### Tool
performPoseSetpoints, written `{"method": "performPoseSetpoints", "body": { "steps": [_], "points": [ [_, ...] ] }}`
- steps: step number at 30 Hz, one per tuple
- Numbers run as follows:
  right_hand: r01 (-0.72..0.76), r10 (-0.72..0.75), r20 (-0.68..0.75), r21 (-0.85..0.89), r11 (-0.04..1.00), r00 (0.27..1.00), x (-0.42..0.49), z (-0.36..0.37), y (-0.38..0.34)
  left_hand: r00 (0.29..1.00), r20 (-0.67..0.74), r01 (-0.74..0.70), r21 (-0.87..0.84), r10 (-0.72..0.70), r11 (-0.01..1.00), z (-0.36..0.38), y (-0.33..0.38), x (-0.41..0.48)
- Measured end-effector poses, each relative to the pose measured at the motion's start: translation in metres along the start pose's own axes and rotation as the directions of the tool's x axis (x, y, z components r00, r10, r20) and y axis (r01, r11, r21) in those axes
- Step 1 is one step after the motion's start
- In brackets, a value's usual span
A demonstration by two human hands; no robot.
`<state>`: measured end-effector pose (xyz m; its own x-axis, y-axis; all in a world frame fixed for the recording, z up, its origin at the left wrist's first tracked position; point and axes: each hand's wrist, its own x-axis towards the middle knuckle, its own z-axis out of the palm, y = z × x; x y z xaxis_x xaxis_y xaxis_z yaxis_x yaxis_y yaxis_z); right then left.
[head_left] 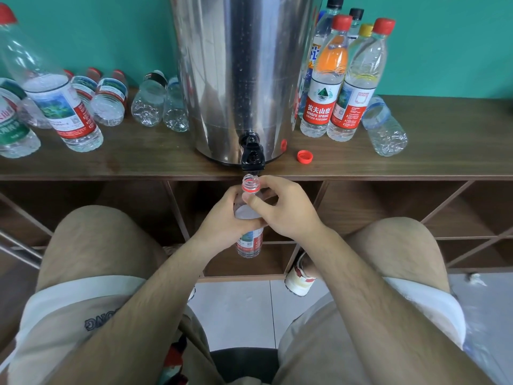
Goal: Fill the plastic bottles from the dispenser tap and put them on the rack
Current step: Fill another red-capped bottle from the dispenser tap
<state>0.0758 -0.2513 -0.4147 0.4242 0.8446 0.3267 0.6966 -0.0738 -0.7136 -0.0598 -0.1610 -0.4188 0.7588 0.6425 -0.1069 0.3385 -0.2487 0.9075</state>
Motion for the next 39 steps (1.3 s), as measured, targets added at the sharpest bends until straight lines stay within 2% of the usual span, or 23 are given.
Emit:
{"method": "performPoseSetpoints", "body": {
  "steps": [10, 18, 39],
  "points": [
    [0.006, -0.006, -0.033, 0.004, 1.0, 0.999, -0.0008, -0.0026, -0.0023, 1.0, 0.018, -0.003, 0.073, 0.002, 0.997, 0.0022, -0.002, 0.0022],
    [0.008, -0.007, -0.044, 0.032, 0.999, 0.999, -0.0009, -0.0038, -0.0016, 1.0, -0.004, -0.022, 0.041, 0.022, 0.999, 0.0032, -0.004, 0.0],
    [0.007, -0.007, -0.02, -0.018, 1.0, 1.0, 0.0008, -0.004, -0.0036, 0.999, -0.028, -0.022, 0.085, 0.024, 0.996, 0.0047, -0.0093, 0.0017]
  ]
}}
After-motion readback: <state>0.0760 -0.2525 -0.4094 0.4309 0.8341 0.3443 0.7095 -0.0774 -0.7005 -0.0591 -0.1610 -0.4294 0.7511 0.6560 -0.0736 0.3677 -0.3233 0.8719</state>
